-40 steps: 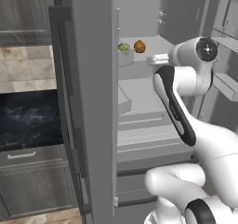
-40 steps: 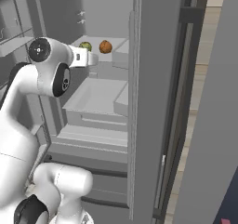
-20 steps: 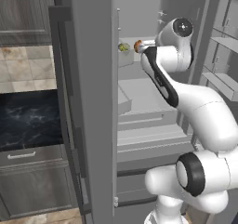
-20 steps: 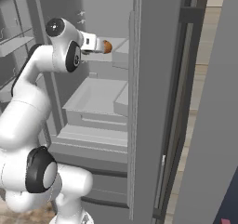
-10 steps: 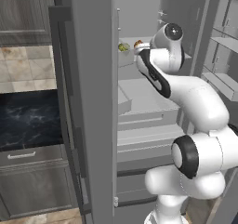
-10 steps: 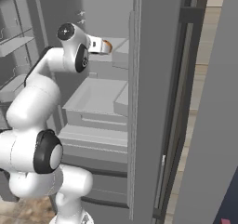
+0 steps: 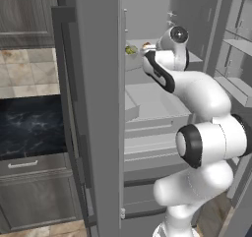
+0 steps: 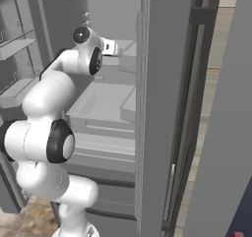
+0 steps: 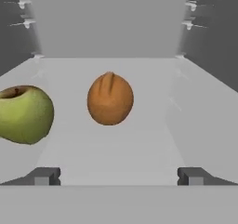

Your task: Move the chicken breast and apple from the top shelf to the second highest shelf to make space. Then, place the pitcher from the counter on the cleared top shelf.

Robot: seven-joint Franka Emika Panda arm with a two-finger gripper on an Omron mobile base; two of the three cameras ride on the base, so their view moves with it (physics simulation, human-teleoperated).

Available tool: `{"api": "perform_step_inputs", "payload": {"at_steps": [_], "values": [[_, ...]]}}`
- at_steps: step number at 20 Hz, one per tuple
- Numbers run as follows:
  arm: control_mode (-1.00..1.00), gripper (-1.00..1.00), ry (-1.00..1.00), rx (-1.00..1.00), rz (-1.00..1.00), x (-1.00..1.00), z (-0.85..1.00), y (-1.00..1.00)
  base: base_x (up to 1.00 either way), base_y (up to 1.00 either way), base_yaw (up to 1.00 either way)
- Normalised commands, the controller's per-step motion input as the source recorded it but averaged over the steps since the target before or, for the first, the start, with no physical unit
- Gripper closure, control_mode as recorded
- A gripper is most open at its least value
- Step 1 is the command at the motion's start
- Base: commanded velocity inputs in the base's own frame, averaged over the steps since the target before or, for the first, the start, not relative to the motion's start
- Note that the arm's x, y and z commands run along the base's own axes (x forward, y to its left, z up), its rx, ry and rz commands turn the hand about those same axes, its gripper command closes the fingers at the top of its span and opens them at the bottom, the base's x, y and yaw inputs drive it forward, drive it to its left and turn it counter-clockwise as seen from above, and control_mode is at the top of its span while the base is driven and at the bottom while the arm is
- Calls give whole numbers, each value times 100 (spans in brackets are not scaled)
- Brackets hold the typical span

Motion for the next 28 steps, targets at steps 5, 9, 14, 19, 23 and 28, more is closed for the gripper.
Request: {"api": "perform_step_inputs", "payload": {"at_steps": [5,9,14,19,23,28], "values": [[-100,-100,0,1,1,52,0,-1,0,0,0],[-100,-100,0,0,2,49,-3,0,0,0,0],[-100,-100,1,0,2,47,-4,0,0,0,0],[-100,-100,2,0,3,44,-10,0,0,0,0],[-100,-100,2,0,2,40,-14,0,0,0,0],[-100,100,6,0,1,30,-28,0,0,0,0]]}}
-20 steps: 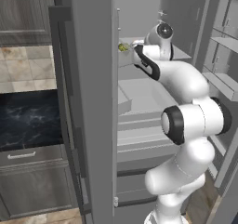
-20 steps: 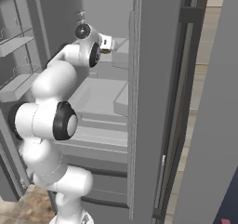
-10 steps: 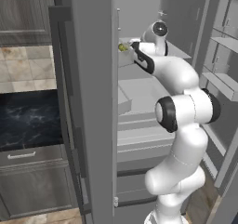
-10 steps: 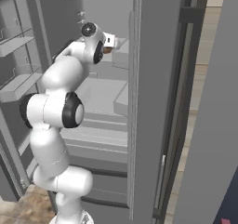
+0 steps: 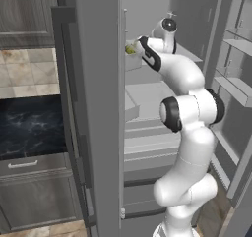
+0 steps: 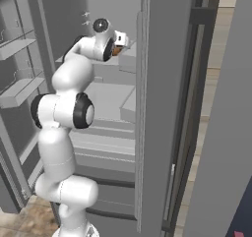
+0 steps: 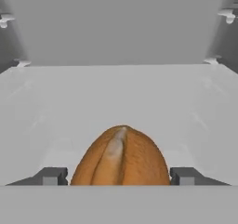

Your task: Move the chicken breast and apple from the top shelf to the second highest shelf to make space. Then, place the pitcher from the counter on the cleared top shelf.

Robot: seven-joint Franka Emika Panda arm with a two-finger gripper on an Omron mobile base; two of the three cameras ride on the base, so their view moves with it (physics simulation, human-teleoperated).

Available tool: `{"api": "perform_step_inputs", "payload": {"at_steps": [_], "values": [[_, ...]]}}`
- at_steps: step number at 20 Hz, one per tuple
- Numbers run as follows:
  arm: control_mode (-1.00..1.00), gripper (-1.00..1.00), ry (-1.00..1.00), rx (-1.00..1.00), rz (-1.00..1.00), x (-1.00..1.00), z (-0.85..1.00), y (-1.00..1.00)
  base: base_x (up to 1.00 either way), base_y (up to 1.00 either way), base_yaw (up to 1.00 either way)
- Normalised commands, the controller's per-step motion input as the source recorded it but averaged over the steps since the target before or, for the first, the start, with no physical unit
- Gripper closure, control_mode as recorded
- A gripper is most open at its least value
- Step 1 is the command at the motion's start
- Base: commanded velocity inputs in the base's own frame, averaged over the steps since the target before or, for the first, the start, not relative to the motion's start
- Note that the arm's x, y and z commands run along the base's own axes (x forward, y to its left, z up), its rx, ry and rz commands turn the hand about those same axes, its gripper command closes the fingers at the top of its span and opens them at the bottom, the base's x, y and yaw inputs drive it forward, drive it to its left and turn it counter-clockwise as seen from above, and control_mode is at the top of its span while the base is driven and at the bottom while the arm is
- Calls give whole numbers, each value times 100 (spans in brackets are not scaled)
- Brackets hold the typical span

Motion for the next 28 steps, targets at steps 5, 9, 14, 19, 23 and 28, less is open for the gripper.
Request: {"api": "perform_step_inputs", "payload": {"at_steps": [5,9,14,19,23,28], "values": [[-100,100,18,-1,0,0,-59,0,0,0,0],[-100,100,15,-2,0,0,-62,0,0,0,0],[-100,100,-4,-1,-1,-16,-50,0,0,0,0],[-100,100,-16,0,-5,-54,-28,-1,0,0,0],[-100,100,-4,0,-3,-78,0,-4,0,0,0],[-100,100,0,0,-2,-99,0,-9,0,0,0]]}}
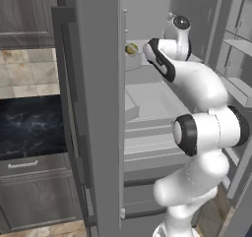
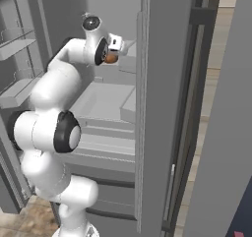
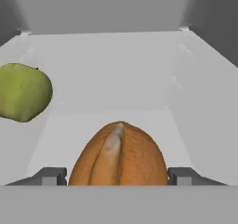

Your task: Move the chicken breast and apple from the top shelf to the second highest shelf to make space. Then, place the pitcher from the counter on the cleared top shelf.

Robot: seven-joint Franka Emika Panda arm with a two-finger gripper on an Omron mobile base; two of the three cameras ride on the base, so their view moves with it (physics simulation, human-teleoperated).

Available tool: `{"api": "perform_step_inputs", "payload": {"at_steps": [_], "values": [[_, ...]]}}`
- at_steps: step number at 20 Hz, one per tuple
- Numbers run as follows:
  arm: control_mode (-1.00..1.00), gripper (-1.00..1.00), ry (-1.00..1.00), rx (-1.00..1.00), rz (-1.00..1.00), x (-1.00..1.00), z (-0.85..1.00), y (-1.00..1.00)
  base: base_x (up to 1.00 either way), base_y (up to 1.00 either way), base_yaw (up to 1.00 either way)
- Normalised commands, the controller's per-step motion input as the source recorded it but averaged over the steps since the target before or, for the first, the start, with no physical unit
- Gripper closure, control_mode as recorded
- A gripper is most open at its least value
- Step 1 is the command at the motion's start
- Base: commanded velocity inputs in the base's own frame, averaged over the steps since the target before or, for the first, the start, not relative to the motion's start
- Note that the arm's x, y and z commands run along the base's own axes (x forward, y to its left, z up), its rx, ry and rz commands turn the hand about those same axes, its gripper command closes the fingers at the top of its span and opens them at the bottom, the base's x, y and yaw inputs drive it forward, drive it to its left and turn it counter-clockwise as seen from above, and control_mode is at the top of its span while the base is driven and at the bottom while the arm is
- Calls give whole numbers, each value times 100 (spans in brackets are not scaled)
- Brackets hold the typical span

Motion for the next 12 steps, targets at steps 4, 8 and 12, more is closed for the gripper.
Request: {"api": "perform_step_inputs", "payload": {"at_steps": [4,8,12], "values": [[-100,100,0,0,-3,-100,0,-10,0,0,0],[-100,100,1,0,0,-100,2,-2,0,0,0],[-100,100,2,0,0,-100,0,0,0,0,0]]}}
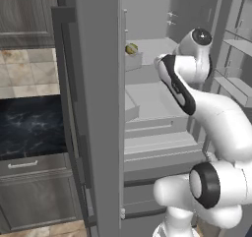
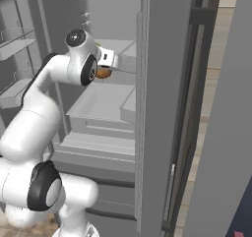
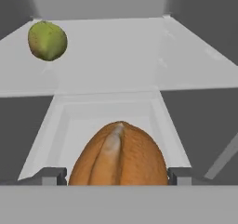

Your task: Move the chicken breast and apple from the top shelf to the second highest shelf to make space. Then, place the pitcher from the counter on the cleared top shelf.

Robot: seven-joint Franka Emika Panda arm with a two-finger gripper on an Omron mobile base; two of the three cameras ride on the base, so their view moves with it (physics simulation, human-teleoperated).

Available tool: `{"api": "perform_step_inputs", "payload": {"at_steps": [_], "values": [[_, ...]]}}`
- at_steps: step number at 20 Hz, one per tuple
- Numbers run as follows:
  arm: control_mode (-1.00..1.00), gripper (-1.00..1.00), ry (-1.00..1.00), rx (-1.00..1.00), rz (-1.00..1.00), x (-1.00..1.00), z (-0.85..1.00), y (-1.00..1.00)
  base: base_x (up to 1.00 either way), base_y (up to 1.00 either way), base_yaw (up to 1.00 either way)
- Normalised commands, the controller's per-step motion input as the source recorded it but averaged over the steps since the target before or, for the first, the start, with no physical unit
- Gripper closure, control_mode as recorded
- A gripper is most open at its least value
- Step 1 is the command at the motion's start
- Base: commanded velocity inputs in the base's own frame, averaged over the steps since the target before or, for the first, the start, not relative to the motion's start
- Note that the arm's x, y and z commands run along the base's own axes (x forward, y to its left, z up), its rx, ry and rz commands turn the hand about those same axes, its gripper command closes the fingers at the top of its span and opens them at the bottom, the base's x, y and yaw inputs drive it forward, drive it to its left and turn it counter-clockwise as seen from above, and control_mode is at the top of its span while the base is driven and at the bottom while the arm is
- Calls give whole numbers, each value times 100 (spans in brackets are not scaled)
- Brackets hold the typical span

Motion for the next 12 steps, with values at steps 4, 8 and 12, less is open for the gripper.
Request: {"api": "perform_step_inputs", "payload": {"at_steps": [4,8,12], "values": [[-100,100,9,0,0,-84,0,4,0,0,0],[-100,100,7,0,0,-67,-13,6,0,0,0],[-100,100,0,0,0,-25,-42,0,0,0,0]]}}
